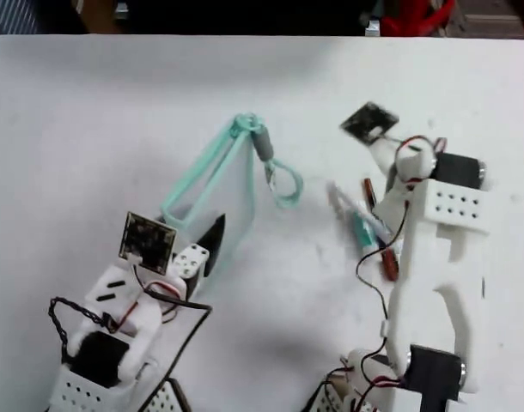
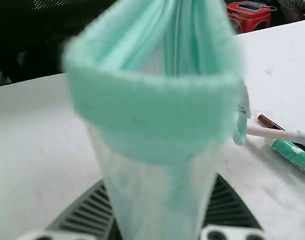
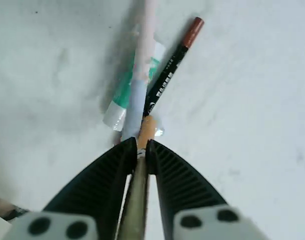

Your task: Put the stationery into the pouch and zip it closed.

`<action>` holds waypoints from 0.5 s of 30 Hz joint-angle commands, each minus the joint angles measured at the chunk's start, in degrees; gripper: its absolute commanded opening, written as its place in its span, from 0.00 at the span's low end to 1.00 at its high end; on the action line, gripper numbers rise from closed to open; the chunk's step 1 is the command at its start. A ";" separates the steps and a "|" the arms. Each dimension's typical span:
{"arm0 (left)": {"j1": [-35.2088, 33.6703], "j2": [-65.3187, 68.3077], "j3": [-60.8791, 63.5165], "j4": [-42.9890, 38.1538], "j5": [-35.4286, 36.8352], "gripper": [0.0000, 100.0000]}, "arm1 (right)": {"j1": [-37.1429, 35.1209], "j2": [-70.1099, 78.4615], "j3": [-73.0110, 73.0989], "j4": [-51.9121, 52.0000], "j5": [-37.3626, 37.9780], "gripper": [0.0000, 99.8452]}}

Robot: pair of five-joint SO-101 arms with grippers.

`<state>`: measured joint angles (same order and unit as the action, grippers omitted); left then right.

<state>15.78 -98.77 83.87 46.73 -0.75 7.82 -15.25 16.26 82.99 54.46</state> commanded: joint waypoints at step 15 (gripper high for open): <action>-0.57 0.22 0.09 -1.32 0.18 0.17 | -8.22 3.30 8.00 -9.45 -3.87 0.02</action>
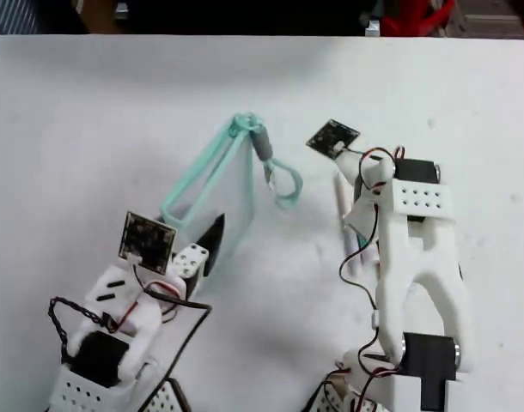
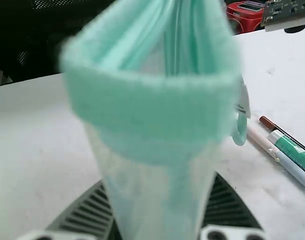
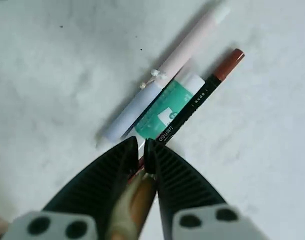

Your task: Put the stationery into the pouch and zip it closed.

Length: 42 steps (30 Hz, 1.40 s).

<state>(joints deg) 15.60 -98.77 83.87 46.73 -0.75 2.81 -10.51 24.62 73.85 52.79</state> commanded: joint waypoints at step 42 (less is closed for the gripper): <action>-0.75 0.22 0.09 -1.32 0.18 0.17 | -8.13 0.48 -1.76 -7.60 -6.86 0.28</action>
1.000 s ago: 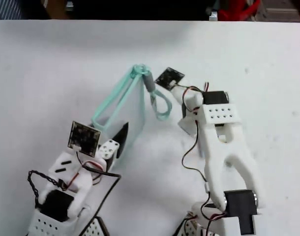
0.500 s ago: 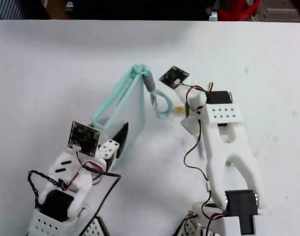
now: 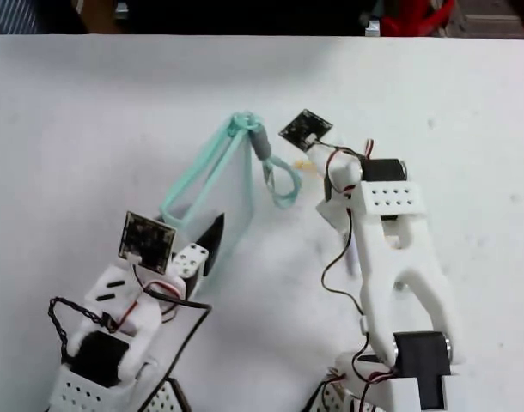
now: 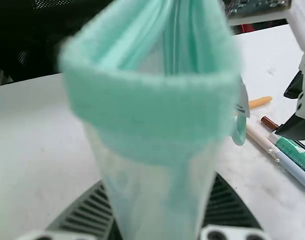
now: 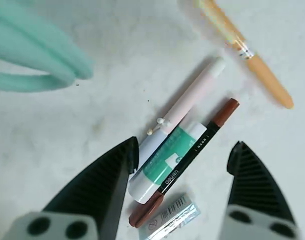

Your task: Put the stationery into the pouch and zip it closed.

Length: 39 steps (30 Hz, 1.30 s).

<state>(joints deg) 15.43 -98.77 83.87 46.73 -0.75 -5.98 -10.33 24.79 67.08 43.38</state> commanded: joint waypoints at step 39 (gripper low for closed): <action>-0.57 0.22 0.09 -1.32 0.18 0.17 | 2.51 80.04 -96.09 21.76 10.90 0.04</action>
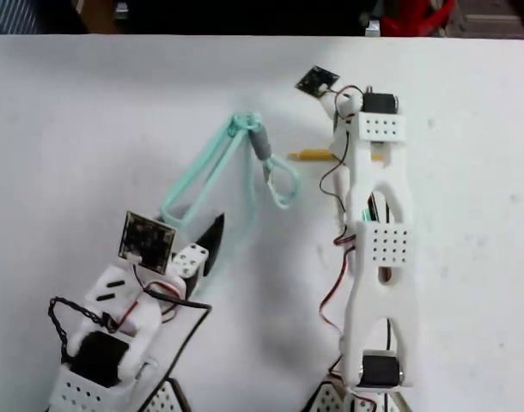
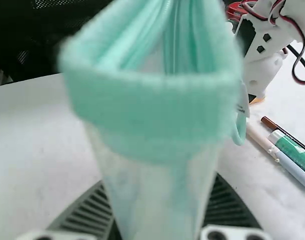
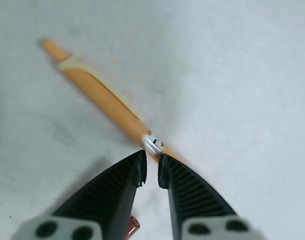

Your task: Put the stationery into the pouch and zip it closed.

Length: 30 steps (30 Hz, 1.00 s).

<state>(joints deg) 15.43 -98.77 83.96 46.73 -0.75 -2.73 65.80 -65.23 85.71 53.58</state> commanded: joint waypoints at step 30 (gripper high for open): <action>-0.57 0.22 2.29 -4.13 0.09 0.17 | -2.33 15.60 -21.80 3.03 7.56 0.07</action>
<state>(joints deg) 15.34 -98.77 86.51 43.74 -0.75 -4.40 79.34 -86.86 89.67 55.78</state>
